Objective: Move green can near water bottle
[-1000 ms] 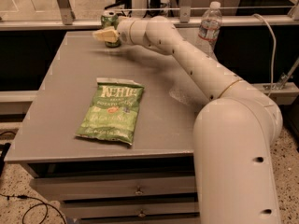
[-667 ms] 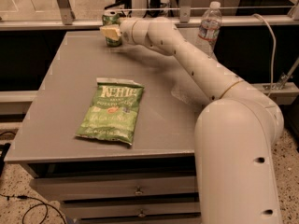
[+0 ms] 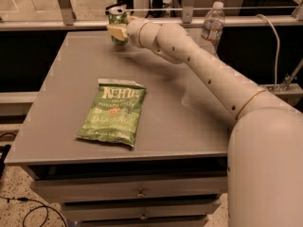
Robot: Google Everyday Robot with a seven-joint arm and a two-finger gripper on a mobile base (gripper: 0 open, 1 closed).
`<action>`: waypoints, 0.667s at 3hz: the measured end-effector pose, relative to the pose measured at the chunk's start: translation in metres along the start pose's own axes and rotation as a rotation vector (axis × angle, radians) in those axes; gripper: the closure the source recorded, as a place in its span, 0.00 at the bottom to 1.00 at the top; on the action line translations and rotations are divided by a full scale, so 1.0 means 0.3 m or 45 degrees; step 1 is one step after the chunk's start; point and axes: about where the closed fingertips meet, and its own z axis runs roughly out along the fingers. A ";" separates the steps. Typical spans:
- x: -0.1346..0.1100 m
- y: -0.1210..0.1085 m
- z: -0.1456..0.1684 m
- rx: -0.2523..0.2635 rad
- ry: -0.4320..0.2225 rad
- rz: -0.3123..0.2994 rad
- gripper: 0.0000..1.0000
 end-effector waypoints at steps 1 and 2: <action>-0.060 0.027 -0.124 0.044 -0.047 0.009 1.00; -0.075 0.046 -0.360 0.165 -0.045 0.021 1.00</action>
Offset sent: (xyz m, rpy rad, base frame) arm -0.1266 -0.1052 0.0245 0.0433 -0.0207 -0.2039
